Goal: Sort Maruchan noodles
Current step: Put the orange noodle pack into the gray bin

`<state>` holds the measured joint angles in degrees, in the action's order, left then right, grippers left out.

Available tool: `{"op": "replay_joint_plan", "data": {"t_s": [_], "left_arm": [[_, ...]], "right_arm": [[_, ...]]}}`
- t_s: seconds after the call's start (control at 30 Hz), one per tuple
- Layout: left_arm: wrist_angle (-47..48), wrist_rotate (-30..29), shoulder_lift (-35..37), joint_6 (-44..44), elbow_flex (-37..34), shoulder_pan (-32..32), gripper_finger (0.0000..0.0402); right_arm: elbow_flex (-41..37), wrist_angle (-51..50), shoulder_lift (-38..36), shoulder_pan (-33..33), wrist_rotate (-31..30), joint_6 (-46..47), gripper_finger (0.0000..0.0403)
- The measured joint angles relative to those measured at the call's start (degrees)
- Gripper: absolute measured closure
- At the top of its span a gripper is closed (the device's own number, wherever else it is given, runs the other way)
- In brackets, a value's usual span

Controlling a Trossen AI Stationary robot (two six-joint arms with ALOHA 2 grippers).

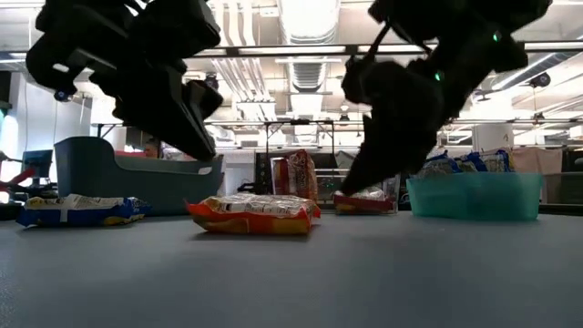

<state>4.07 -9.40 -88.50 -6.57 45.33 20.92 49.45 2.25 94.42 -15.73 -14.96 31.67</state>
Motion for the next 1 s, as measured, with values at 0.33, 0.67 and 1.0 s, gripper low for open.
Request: {"op": "replay_joint_plan", "data": {"t_s": [0.33, 0.67, 1.0], "left_arm": [[1.39, 4.70, -4.57, 6.73, 4.12, 0.16, 0.0293], [11.14, -0.81, -2.04, 4.45, 4.47, 0.16, 0.0229], [16.80, -8.36, 2.99, 1.64, 3.62, 3.12, 0.0287]], "right_arm": [[2.86, 5.49, 2.55, -0.07, -0.02, -18.28, 0.0393], [11.78, 0.77, 6.35, -0.89, -0.28, -25.72, 0.0292], [28.78, -15.24, 17.19, -1.85, -2.08, -25.69, 0.0188]]}}
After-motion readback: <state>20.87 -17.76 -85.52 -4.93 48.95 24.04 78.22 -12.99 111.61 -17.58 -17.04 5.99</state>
